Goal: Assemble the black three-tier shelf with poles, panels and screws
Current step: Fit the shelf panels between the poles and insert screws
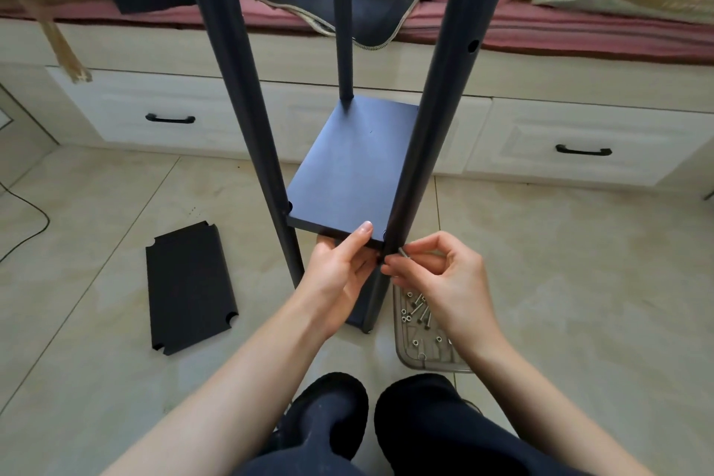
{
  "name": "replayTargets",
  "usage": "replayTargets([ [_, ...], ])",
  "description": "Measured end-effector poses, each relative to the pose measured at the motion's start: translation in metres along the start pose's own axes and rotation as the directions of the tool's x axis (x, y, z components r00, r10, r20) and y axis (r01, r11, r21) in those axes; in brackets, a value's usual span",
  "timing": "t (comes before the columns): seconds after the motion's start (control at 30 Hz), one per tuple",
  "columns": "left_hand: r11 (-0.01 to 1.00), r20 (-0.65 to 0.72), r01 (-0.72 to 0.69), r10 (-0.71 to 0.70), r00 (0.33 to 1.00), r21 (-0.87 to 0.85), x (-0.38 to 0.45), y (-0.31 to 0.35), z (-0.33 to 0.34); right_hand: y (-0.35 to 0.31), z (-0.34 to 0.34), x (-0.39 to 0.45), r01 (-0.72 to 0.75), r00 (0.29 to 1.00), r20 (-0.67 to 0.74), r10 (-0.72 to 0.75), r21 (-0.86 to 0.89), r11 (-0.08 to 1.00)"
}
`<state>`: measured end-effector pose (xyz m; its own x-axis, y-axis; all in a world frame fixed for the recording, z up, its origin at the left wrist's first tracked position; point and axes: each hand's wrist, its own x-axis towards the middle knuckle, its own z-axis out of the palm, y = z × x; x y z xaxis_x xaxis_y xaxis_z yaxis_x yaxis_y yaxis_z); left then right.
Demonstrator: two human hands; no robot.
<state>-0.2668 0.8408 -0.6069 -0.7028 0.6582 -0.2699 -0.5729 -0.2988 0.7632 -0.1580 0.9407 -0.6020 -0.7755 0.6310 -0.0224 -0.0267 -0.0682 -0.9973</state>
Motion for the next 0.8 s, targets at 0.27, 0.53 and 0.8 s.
replayTargets([
  [0.27, 1.0, -0.002, 0.002, -0.002, 1.0, 0.018, 0.0, -0.0005, -0.0011, 0.0011, -0.0019, 0.0018, 0.038, 0.999, -0.016, -0.041, -0.119, 0.992],
  [0.53, 1.0, -0.019, 0.007, -0.006, 1.0, 0.029, -0.0009, -0.0004, 0.0008, 0.0009, -0.0036, 0.004, 0.077, 0.997, -0.001, -0.079, -0.181, 0.981],
  [0.8, 0.999, -0.037, 0.0, 0.002, 0.999, 0.049, -0.0008, 0.0014, 0.0025, 0.0006, -0.004, 0.0038, 0.094, 0.995, 0.001, -0.099, -0.324, 0.942],
])
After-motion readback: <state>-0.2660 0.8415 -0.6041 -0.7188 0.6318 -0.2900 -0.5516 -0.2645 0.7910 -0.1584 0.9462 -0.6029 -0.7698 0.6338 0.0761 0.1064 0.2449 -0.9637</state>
